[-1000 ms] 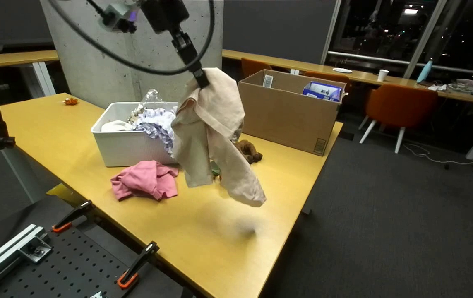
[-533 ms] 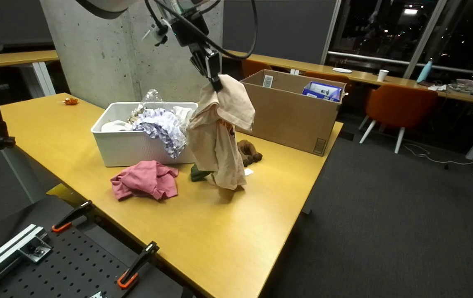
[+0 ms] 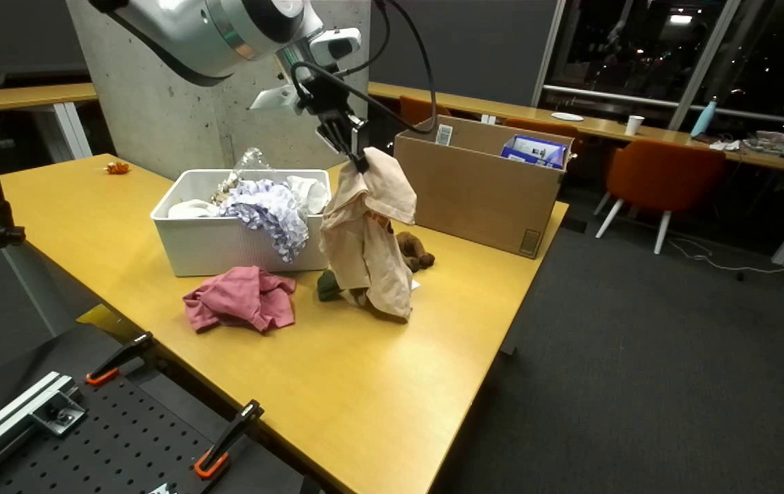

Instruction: Remove the laundry from the basket and lay it on the table, put back the pitch coloured laundry

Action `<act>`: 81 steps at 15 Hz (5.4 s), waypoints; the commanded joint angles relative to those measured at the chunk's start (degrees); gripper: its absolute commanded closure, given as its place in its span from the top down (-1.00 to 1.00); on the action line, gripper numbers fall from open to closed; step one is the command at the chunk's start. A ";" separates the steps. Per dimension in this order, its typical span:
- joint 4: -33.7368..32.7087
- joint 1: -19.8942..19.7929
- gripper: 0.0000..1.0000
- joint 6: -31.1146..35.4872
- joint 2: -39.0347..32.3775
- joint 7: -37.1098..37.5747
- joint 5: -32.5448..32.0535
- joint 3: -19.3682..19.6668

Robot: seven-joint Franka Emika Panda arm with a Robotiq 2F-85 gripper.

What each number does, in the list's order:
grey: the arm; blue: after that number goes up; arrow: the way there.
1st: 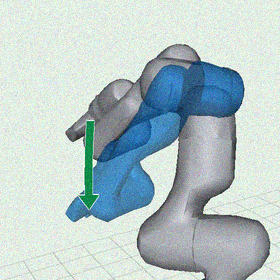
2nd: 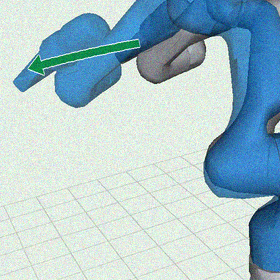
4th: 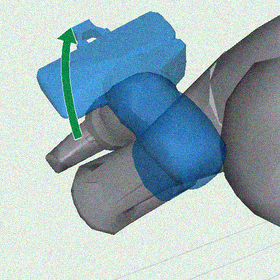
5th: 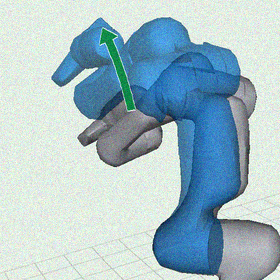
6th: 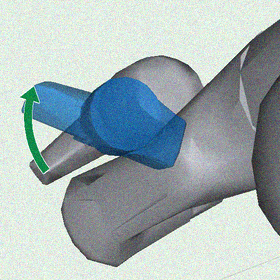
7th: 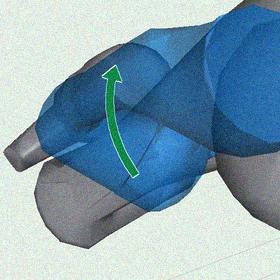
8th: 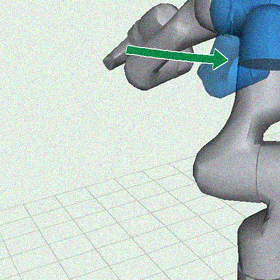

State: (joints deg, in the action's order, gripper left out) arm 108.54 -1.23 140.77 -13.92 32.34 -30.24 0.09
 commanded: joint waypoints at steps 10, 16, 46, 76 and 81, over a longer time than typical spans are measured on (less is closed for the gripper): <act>-5.07 11.71 0.02 12.16 -12.12 -1.22 1.74 6.10; 5.62 14.85 0.92 13.18 -4.95 4.17 0.12 7.82; 4.48 3.35 1.00 20.67 -15.10 -19.75 28.66 3.46; 1.44 5.25 -0.52 18.34 -21.80 -19.88 31.10 2.07; 12.00 9.34 -1.00 17.74 -14.38 -12.40 30.15 5.50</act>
State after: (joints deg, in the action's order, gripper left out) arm 112.05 4.90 158.81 -35.04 15.78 -0.56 2.65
